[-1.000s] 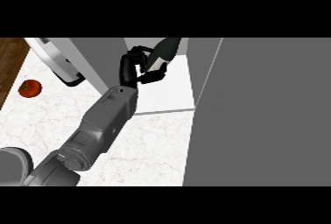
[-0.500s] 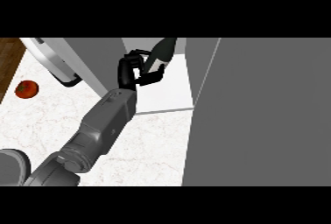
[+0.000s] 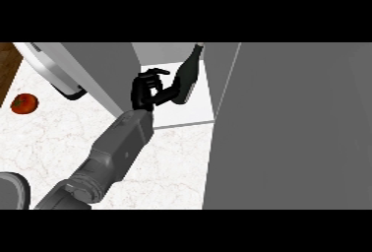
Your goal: Pick up the wine, place it into the cabinet and close the cabinet
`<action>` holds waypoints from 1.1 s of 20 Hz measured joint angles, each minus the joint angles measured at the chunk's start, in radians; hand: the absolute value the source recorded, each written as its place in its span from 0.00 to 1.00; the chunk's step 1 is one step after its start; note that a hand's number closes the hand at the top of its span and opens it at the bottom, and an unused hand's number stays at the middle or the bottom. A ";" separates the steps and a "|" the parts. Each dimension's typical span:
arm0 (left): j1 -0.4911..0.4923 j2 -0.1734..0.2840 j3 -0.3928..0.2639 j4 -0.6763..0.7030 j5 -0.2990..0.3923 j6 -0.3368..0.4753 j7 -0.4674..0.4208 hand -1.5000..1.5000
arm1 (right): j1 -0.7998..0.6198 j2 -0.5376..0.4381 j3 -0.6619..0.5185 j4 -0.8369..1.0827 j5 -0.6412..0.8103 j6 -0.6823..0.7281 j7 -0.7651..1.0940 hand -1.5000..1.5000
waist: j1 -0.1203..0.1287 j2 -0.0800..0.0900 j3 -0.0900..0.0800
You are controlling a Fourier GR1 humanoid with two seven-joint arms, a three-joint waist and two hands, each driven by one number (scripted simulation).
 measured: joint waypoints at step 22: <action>0.153 -0.002 -0.038 -0.006 0.079 -0.057 -0.075 1.00 | -0.009 0.038 0.025 0.012 -0.025 0.014 -0.021 0.00 | -0.067 0.001 -0.002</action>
